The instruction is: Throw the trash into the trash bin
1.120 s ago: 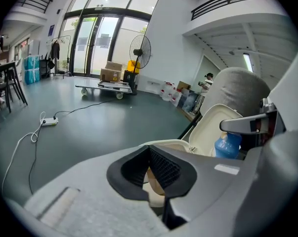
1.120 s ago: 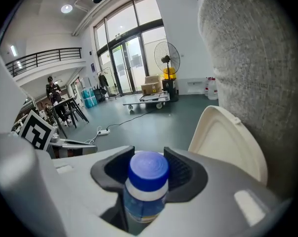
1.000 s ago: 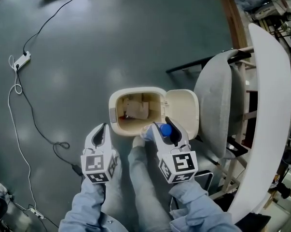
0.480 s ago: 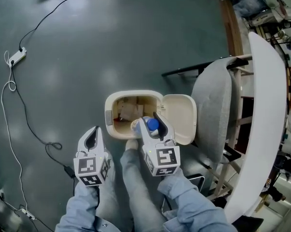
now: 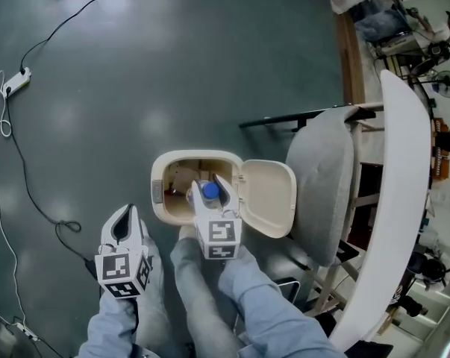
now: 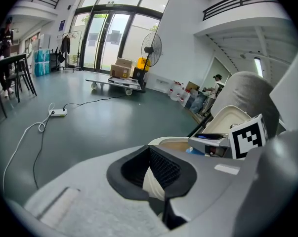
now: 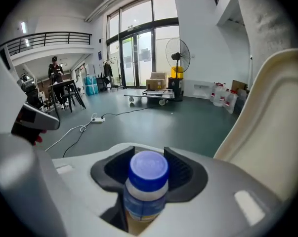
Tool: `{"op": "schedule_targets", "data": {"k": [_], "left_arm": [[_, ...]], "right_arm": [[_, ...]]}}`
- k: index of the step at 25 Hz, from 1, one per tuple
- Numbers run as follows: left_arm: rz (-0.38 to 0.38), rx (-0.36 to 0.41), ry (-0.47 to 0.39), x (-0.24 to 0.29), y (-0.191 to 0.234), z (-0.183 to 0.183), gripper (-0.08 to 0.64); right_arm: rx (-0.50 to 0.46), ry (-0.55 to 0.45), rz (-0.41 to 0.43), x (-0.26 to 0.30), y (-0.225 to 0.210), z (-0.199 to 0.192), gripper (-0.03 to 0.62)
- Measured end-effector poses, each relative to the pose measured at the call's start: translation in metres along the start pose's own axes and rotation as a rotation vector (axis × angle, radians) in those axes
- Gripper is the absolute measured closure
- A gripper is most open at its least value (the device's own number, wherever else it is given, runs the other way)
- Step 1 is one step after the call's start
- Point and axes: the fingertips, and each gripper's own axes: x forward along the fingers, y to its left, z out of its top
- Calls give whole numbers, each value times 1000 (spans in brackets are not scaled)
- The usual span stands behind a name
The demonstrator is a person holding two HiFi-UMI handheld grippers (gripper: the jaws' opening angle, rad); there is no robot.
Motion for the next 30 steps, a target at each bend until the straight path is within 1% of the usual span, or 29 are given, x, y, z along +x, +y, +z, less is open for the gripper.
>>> {"op": "schedule_targets", "data": {"k": [4,7,13,14,15,16,19,24,30], "left_arm": [[6,-4,11,0,6,-2,551],[6,-6,13,-2,7,-4,551],[2,-4,18,-1,7,-4,551],[1,-5,18,-1,6,-5,551],[-2,-6,18,0,5,-5,551],[-6,-6,18,1,3,-5,551],[-24,9,21,2,-3,-6,551],[-26,22,21,1,-7,-2,551],[-36,30,29,0,-13,-10,551]], "right_arm": [[-57,33,26,22,9,-15,402],[-79,46,31,32,11,-24,402],[-69,17,43,36,13,-20,402],[-76,9,47,36,14,-19,389],[-80,4,55,37,15,-18,354],[-81,4,67,37,17,-19,342],[-76,18,92,36,17,-24,342],[-60,29,83,29,13,-29,342],[-47,34,73,19,8,-36,342]]}}
